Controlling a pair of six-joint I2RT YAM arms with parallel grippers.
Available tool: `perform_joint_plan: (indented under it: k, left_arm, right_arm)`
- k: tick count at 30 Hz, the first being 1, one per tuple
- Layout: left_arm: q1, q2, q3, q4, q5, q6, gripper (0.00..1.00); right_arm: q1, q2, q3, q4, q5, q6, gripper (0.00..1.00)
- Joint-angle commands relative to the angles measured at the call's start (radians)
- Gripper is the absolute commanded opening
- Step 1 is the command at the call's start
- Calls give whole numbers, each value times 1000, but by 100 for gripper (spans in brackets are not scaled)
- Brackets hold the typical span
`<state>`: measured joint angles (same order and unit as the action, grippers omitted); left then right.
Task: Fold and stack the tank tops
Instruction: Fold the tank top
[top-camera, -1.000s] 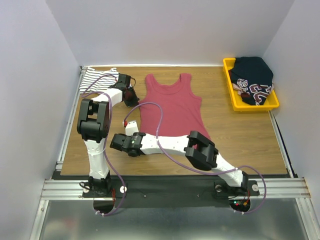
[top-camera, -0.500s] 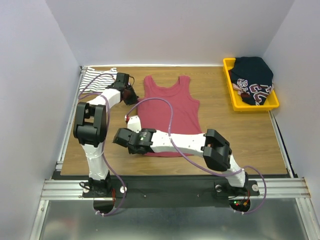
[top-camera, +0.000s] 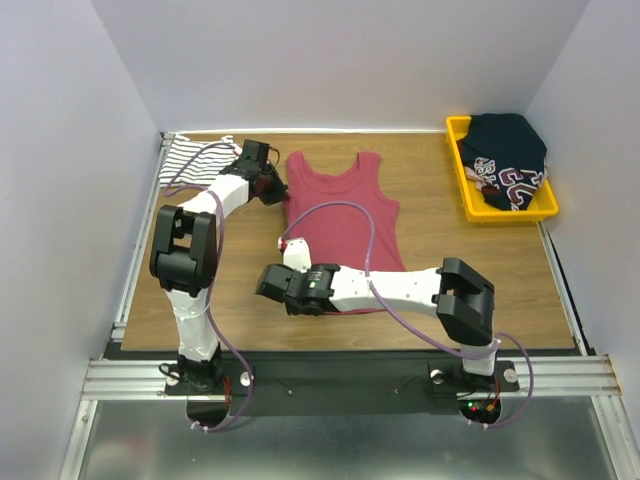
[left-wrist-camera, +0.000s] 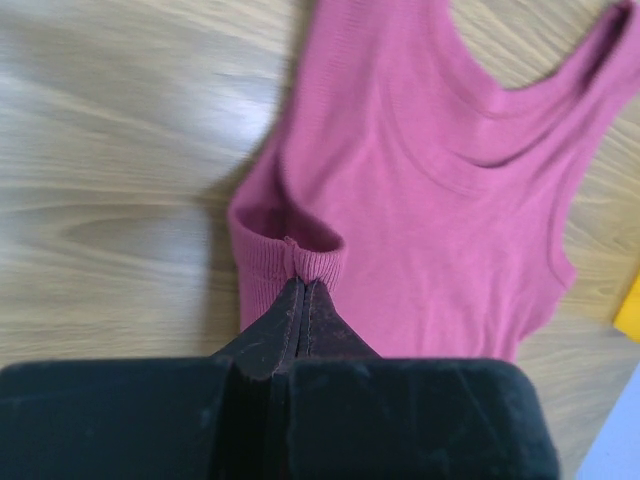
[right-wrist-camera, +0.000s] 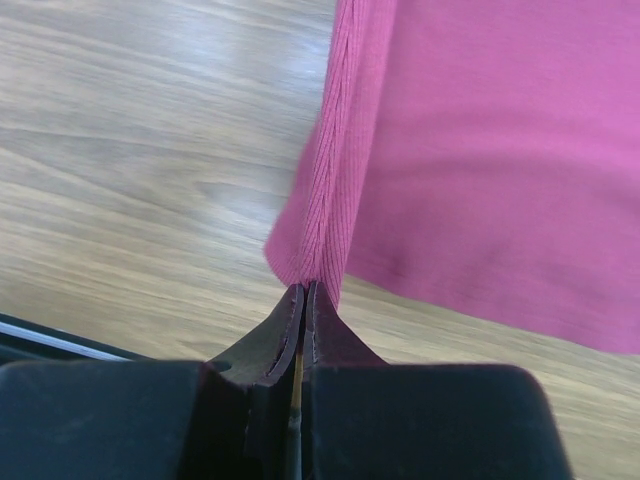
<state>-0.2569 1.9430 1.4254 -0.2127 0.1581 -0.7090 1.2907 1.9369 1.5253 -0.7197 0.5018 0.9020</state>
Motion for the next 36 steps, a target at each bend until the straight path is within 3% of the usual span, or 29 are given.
perform_joint_plan:
  k: [1, 22, 36]
  left_arm:
    - [-31, 19, 81, 22, -2, -30, 0]
    - [-169, 203, 305, -17, -25, -72, 0]
    - [-205, 257, 334, -16, -40, -60, 0]
  right_arm:
    - [-11, -87, -54, 46, 27, 31, 0]
    - [-73, -341, -385, 111, 60, 117, 0]
    - [-87, -374, -501, 160, 43, 153, 0]
